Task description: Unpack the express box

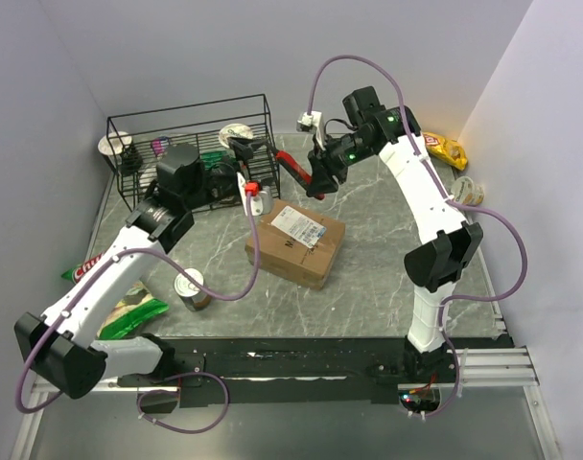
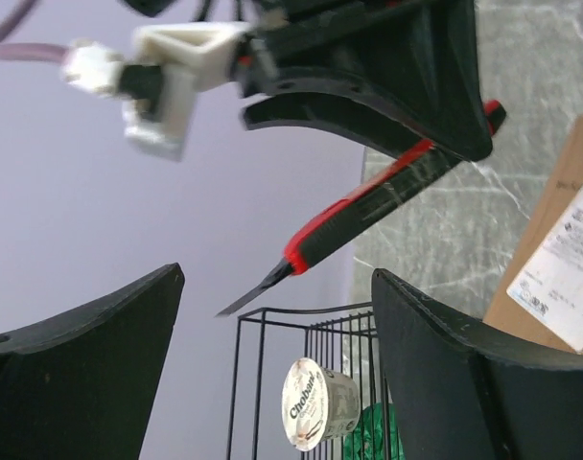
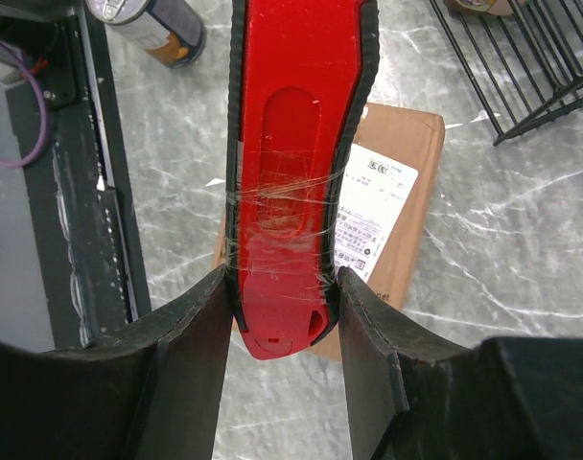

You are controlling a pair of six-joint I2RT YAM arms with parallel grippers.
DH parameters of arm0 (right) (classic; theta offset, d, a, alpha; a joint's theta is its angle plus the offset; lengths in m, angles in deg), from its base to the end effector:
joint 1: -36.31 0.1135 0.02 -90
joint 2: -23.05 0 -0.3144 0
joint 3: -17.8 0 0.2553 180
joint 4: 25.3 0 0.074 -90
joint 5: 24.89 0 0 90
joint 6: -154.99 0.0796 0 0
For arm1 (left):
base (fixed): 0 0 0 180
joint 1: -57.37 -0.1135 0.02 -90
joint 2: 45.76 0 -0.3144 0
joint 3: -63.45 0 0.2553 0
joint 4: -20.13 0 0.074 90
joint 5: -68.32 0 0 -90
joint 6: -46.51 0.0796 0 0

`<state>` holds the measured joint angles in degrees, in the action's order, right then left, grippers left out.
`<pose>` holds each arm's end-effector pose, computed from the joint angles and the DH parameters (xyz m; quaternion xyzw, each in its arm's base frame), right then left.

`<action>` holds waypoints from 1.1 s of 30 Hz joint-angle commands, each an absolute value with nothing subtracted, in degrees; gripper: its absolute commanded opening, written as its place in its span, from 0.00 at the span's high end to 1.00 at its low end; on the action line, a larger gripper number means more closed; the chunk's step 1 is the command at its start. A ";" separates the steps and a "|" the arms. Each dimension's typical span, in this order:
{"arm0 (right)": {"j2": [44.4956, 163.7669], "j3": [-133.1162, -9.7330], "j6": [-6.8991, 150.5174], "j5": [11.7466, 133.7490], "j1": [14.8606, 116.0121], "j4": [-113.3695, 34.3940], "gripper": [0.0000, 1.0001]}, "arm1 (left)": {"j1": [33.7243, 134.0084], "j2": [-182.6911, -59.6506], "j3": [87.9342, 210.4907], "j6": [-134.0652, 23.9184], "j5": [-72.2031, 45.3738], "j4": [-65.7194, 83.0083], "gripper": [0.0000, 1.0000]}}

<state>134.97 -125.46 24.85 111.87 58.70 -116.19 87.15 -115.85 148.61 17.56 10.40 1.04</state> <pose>0.3668 0.2138 0.4272 -0.5487 0.7030 0.3411 0.2972 0.2399 -0.1860 0.4656 0.6329 0.3593 -0.0180 0.6855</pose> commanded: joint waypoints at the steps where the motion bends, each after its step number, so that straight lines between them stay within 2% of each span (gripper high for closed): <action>1: 134.15 -127.02 23.69 111.16 59.95 -123.97 1.00 | 87.34 -119.84 152.01 27.60 14.35 -3.91 0.16; 4: 133.09 -126.05 22.81 110.37 60.30 -123.62 1.00 | 87.42 -122.31 154.03 30.77 15.15 -7.17 0.18; 8: 133.09 -126.83 21.58 108.97 61.09 -124.41 1.00 | 88.04 -123.28 152.54 36.38 15.33 -4.54 0.21; 14: 132.48 -126.57 20.70 107.73 61.97 -124.23 1.00 | 88.57 -125.57 152.90 42.88 13.49 -5.33 0.32; 23: 132.12 -126.75 17.71 107.29 62.77 -124.67 1.00 | 89.45 -127.24 152.19 46.42 8.91 -4.97 0.58; 26: 132.03 -126.31 17.27 107.64 62.76 -124.41 1.00 | 89.71 -127.50 150.96 46.69 6.89 -4.27 0.70; 27: 131.69 -126.05 17.27 107.91 62.76 -124.06 1.00 | 89.80 -127.50 150.52 45.90 6.37 -3.92 0.80; 28: 131.51 -125.44 17.88 107.82 62.76 -123.54 0.96 | 89.89 -127.50 150.43 44.50 5.67 -3.22 0.87; 29: 130.81 -125.34 18.58 107.65 61.98 -121.62 0.86 | 89.97 -127.50 150.26 40.22 5.31 -2.43 0.95; 30: 130.11 -125.34 20.15 107.99 61.10 -120.12 0.73 | 89.97 -127.42 150.43 36.96 4.87 -1.03 0.99; 32: 126.35 -123.33 25.16 111.93 57.51 -112.52 0.62 | 89.45 -127.50 151.57 25.93 3.82 -0.84 0.99; 33: 124.58 -121.41 27.62 115.61 52.79 -108.45 0.47 | 89.10 -127.94 154.01 21.33 4.07 -2.15 0.99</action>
<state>133.74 -124.65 21.73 107.52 60.38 -116.15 89.49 -127.80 149.51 41.15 5.09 -6.54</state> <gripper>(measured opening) 0.503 0.175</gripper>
